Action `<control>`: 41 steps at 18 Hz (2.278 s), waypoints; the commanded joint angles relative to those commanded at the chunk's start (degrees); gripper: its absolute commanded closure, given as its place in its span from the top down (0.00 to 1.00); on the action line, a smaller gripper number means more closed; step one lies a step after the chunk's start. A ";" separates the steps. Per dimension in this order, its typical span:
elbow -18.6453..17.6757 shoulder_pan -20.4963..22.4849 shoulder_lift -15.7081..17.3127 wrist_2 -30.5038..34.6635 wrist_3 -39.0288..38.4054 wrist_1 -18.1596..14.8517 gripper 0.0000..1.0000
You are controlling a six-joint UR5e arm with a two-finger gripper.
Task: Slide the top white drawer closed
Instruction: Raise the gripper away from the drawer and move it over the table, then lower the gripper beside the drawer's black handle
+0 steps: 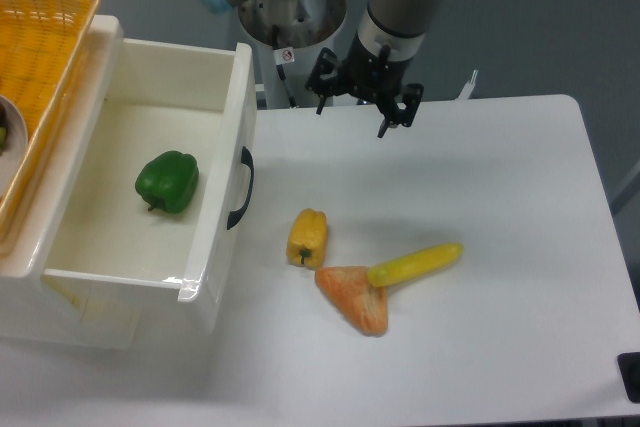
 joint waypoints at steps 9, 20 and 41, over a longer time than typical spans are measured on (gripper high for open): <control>0.53 -2.38 -3.61 0.36 -3.80 4.15 1.00; 0.97 -6.95 -7.21 0.27 -11.97 9.86 1.00; 1.58 -10.02 -13.72 -2.63 -11.97 9.86 1.00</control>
